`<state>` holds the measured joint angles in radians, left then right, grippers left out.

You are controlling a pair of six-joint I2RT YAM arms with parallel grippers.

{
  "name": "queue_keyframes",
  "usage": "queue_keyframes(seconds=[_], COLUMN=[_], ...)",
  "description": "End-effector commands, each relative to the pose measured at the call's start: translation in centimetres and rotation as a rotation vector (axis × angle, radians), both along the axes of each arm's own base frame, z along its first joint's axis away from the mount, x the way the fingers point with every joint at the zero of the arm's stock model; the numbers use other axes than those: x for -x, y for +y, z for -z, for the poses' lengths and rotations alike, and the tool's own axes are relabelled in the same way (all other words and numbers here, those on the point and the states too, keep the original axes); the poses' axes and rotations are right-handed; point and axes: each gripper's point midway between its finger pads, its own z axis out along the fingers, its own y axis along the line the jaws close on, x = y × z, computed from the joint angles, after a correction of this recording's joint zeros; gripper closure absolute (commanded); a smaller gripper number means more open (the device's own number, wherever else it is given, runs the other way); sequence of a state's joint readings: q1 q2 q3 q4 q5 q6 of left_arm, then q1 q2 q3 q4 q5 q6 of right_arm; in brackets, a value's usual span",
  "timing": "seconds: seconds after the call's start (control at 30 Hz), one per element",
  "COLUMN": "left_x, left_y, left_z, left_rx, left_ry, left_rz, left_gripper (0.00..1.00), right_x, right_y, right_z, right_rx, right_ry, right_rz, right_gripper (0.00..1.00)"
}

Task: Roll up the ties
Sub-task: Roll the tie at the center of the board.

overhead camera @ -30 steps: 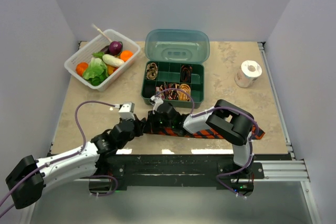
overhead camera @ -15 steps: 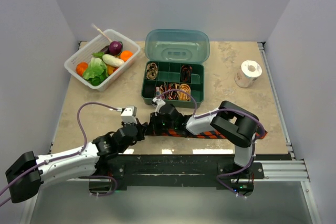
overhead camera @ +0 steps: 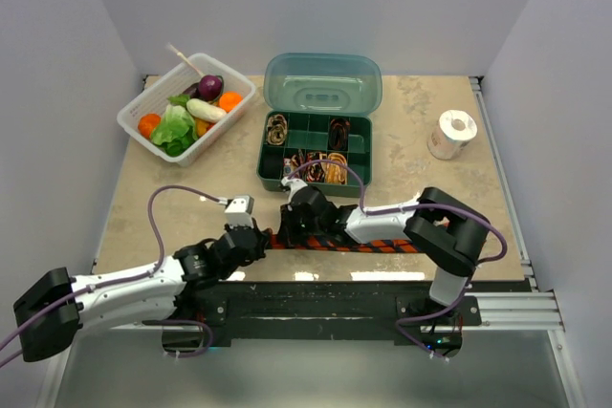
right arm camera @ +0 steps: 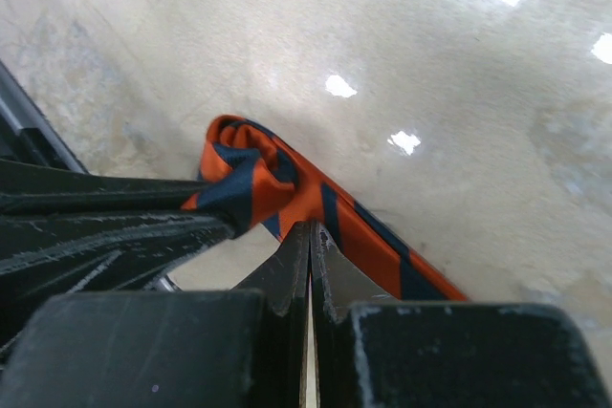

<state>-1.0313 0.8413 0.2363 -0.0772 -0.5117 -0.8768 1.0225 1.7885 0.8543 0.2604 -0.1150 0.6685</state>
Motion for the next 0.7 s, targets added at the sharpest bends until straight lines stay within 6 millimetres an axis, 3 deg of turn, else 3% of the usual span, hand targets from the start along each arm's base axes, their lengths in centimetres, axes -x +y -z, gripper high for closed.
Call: queue_keyframes(seconds=[0.0,0.2,0.43,0.5,0.53,0.63,0.67], left_x=[-0.7,-0.9,-1.0,-1.3,-1.3,-1.2,-1.0], left_y=[-0.5,-1.7,-2.6,-3.2,-3.3,-3.8,-4.0], left_z=[-1.1,-0.5,-0.2,-0.9,-1.1,-1.5,-1.4], left_rx=[-0.014,-0.019,0.007,0.042,0.047,0.084,0.096], left_ry=[-0.020,0.007,0.035,0.019,0.017,0.014,0.018], left_rz=[-0.018,-0.001,-0.013,-0.013,-0.009,0.003,0.009], left_gripper=[1.00,1.00,1.00,1.00,0.97,0.73,0.70], right_x=[-1.4,-2.1,-2.2,-2.0,-2.0,-2.0,-2.0], right_y=[-1.1,-2.2,-2.6,-2.7,-2.7,-2.6,-2.4], right_z=[-2.4,-3.6,-2.4,-1.8,-1.7,-1.7,-1.9], right_rx=[0.035,0.068,0.102,0.109,0.110,0.105,0.100], right_ry=[-0.089,-0.137,-0.127,-0.119,-0.119,-0.117,-0.120], right_rz=[0.036,0.060,0.055,0.049,0.048,0.044,0.043], right_gripper=[1.00,1.00,1.00,1.00,1.00,1.00,1.00])
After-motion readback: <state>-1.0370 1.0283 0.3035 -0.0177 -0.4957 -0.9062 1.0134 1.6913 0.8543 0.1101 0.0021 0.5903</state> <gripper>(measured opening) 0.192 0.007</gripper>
